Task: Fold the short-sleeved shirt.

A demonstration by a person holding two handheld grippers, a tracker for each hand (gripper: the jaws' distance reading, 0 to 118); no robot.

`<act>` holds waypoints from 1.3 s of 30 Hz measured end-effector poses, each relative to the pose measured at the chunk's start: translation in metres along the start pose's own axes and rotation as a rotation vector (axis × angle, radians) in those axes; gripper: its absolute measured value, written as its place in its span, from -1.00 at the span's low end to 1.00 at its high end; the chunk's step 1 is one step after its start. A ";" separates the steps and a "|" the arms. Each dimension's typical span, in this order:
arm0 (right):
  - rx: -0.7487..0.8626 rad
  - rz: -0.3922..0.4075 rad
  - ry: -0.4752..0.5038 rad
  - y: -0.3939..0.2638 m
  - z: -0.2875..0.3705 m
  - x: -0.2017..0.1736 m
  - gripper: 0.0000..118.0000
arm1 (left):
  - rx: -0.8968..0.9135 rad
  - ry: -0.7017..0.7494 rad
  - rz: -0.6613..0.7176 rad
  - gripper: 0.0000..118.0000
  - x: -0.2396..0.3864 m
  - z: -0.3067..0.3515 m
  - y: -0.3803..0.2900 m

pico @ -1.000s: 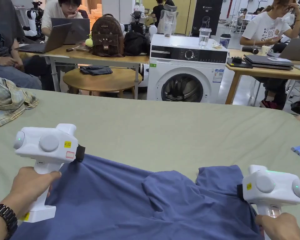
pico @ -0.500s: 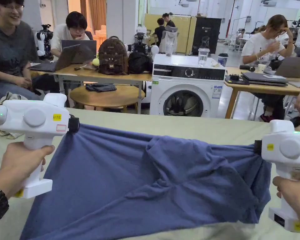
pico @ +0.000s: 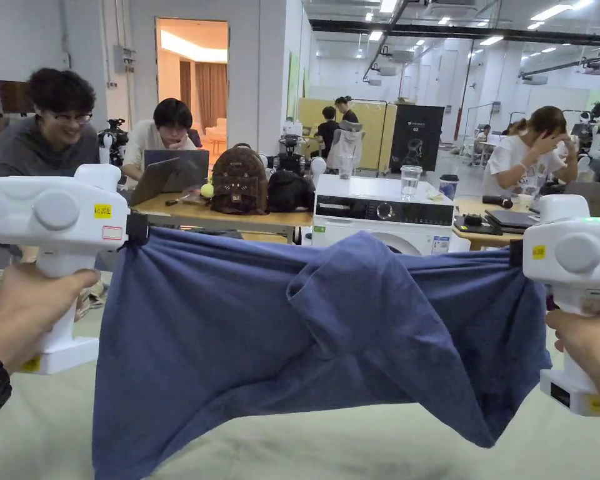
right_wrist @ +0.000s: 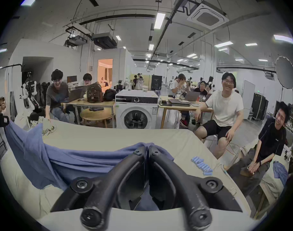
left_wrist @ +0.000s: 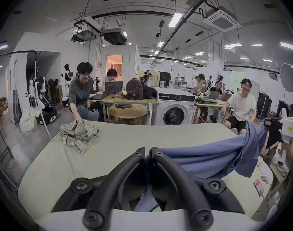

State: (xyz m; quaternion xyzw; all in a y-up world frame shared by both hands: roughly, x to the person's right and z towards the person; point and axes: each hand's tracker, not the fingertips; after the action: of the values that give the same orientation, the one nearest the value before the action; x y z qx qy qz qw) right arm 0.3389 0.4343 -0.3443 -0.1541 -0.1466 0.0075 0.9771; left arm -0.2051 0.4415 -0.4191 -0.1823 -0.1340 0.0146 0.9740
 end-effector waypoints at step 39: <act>0.108 0.090 -0.053 0.066 -0.031 -0.029 -1.00 | 0.016 0.080 -0.041 -1.00 -0.006 -0.037 0.048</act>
State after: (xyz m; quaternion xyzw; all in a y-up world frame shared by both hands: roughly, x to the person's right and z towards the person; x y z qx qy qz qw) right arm 0.3216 0.4863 -0.4006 -0.1073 -0.1647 0.0632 0.9785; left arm -0.1999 0.4730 -0.4711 -0.1723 -0.0984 -0.0114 0.9801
